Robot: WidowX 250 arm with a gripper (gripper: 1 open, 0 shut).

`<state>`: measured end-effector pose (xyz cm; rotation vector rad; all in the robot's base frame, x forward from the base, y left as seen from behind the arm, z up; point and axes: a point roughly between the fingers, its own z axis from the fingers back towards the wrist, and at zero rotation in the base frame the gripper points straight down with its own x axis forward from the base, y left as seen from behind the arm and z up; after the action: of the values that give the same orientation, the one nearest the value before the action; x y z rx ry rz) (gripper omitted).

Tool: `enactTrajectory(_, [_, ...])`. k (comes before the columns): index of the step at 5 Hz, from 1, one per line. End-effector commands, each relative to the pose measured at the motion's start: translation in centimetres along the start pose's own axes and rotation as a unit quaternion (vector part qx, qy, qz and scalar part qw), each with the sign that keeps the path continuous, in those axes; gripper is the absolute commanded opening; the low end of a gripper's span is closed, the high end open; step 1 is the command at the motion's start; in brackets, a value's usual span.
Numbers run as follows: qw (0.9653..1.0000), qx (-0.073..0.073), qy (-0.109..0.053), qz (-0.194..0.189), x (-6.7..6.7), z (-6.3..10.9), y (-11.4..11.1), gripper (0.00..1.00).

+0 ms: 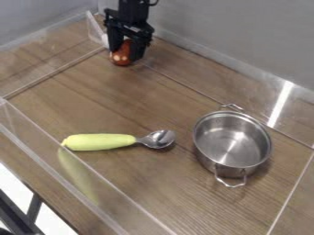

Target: Move mushroom to the left side of the table

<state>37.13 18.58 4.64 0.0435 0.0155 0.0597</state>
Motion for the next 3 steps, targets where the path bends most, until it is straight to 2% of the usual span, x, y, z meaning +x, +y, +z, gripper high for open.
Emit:
enactTrajectory(1, [0.9998, 0.011, -0.019, -0.003, 0.26, 1.81, -0.71, 0.0])
enactTrajectory(3, [0.9998, 0.016, -0.013, 0.008, -0.54, 2.52, -0.81, 0.0])
